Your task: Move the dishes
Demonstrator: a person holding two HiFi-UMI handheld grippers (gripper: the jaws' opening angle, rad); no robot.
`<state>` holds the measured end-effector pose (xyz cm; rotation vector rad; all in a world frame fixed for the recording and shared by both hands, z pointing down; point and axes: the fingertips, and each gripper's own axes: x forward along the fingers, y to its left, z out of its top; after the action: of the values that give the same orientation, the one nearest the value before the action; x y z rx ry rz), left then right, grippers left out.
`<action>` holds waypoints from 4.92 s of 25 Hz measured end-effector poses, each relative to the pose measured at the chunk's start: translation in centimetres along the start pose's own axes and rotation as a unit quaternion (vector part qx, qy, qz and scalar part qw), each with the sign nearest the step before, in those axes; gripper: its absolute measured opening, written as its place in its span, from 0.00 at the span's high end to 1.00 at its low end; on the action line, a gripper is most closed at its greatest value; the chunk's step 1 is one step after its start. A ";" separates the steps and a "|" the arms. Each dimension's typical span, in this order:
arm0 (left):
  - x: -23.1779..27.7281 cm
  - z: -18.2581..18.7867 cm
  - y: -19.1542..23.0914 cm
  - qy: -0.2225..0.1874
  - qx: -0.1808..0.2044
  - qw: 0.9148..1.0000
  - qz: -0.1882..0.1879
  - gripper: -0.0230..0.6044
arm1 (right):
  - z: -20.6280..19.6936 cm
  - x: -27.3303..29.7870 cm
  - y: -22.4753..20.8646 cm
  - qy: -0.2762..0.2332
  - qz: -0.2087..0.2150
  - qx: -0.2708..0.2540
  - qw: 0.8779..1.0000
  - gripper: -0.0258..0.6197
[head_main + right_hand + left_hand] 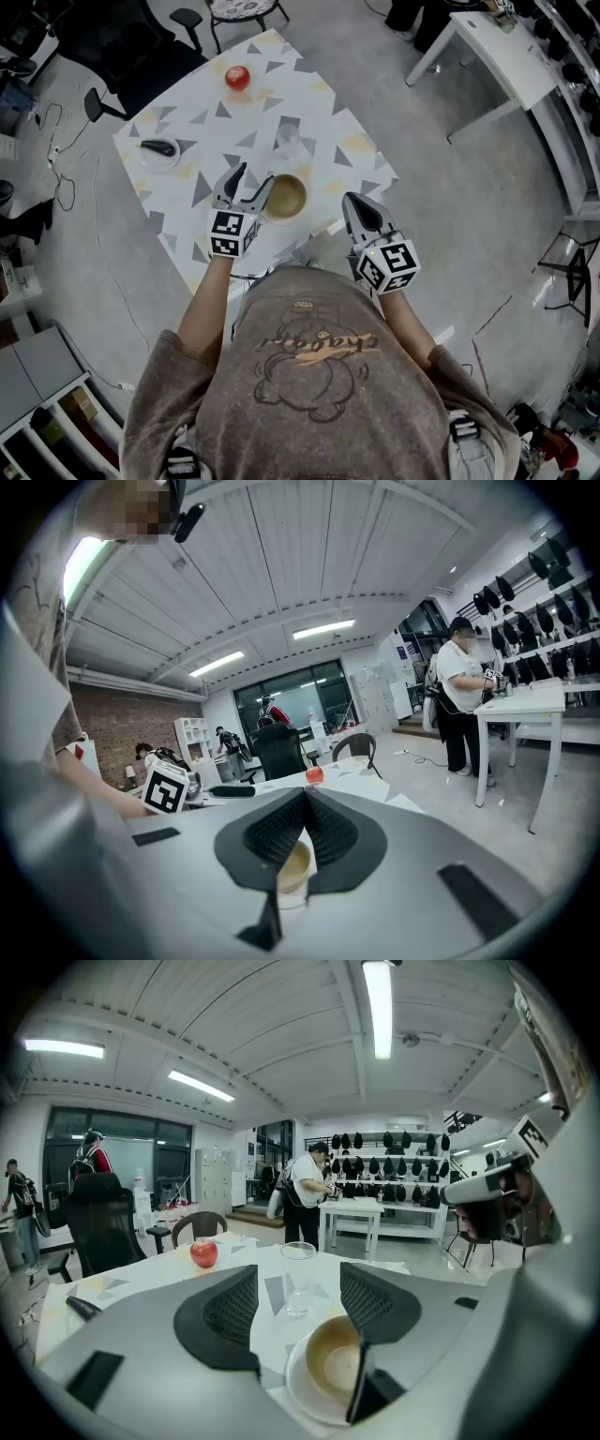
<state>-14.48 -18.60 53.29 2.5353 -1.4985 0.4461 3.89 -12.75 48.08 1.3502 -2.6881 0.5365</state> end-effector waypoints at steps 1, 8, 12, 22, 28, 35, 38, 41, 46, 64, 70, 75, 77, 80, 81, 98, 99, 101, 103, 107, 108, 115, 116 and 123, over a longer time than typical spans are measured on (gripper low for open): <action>0.0 -0.4 0.0 0.004 -0.004 1.000 0.001 0.52 | 0.0 0.0 0.0 0.000 0.000 -0.001 1.000 0.96; 0.4 -4.8 -0.3 0.053 -0.025 0.998 -0.002 0.53 | -0.2 -0.6 -0.2 0.002 -0.004 0.000 1.000 0.96; 0.7 -7.2 -0.6 0.081 -0.036 0.996 -0.007 0.54 | -0.3 -0.9 -0.5 0.004 -0.009 0.000 1.000 0.96; 1.7 -10.6 -1.2 0.132 -0.052 0.990 -0.021 0.62 | -0.4 -1.3 -1.2 0.009 -0.021 0.001 1.000 0.96; 2.1 -11.6 -0.9 0.153 -0.067 0.986 -0.022 0.74 | -0.5 -1.3 -1.5 0.010 -0.026 0.003 1.000 0.96; 2.4 -12.3 -0.9 0.178 -0.069 0.981 -0.021 0.86 | -0.5 -1.3 -1.7 0.010 -0.030 0.005 0.999 0.96; 2.6 -12.1 -0.9 0.182 -0.075 0.980 -0.019 0.88 | -0.5 -1.3 -1.9 0.010 -0.030 0.005 0.999 0.96; 2.6 -12.0 -1.0 0.185 -0.081 0.979 -0.019 0.89 | -0.5 -1.3 -1.9 0.010 -0.031 0.005 0.999 0.96; 2.6 -11.7 -1.1 0.187 -0.098 0.977 -0.026 0.91 | -0.6 -1.3 -1.8 0.010 -0.029 0.005 1.000 0.96; 2.9 -7.9 -1.5 0.137 -0.140 0.980 -0.034 0.92 | -0.5 -1.7 -2.1 0.006 -0.029 0.006 1.000 0.96; 3.6 -5.6 -2.0 0.113 -0.153 0.981 -0.045 0.92 | -0.5 -2.0 -2.6 0.003 -0.037 0.007 0.999 0.96; 4.6 -3.9 -2.9 0.099 -0.159 0.981 -0.059 0.92 | -0.3 -2.5 -2.9 -0.001 -0.047 0.010 0.999 0.96; 5.1 -3.3 -3.4 0.095 -0.158 0.981 -0.066 0.92 | -0.3 -2.8 -3.2 -0.002 -0.053 0.012 0.999 0.96; 5.7 -2.4 -4.1 0.090 -0.157 0.981 -0.075 0.92 | -0.4 -3.4 -3.6 -0.005 -0.063 0.014 0.998 0.96; 6.0 -2.1 -4.4 0.088 -0.157 0.980 -0.078 0.92 | -0.4 -3.6 -3.8 -0.006 -0.067 0.015 0.998 0.96; 10.8 -0.9 -8.5 0.102 -0.169 0.973 -0.116 0.92 | -1.0 -8.4 -6.7 -0.014 -0.138 0.034 0.990 0.96; 11.1 -1.1 -8.6 0.105 -0.172 0.973 -0.116 0.92 | -1.0 -8.6 -6.9 -0.014 -0.142 0.035 0.989 0.96; 11.6 -1.6 -8.6 0.113 -0.179 0.971 -0.114 0.92 | -1.2 -9.0 -7.0 -0.013 -0.148 0.037 0.988 0.96; 12.1 -2.4 -8.6 0.123 -0.187 0.968 -0.112 0.92 | -1.3 -9.4 -7.1 -0.012 -0.154 0.039 0.987 0.96; 13.2 -4.2 -8.6 0.145 -0.202 0.963 -0.108 0.92 | -1.6 -10.0 -7.3 -0.011 -0.163 0.042 0.986 0.96; 13.4 -4.5 -8.6 0.150 -0.203 0.962 -0.108 0.92 | -1.7 -10.1 -7.3 -0.011 -0.164 0.043 0.985 0.96; 14.5 -6.6 -8.7 0.175 -0.211 0.957 -0.099 0.92 | -2.2 -10.4 -7.4 -0.005 -0.172 0.048 0.984 0.96; 14.6 -6.9 -8.7 0.178 -0.210 0.957 -0.097 0.92 | -2.2 -10.4 -7.4 -0.004 -0.172 0.048 0.984 0.96; 14.9 -7.8 -8.5 0.186 -0.217 0.954 -0.087 0.92 | -2.4 -10.3 -7.8 -0.001 -0.175 0.051 0.983 0.96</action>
<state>-1.66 -24.59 65.78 2.0736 -1.0839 0.4736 16.07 -8.34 50.03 1.7974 -2.3706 0.6380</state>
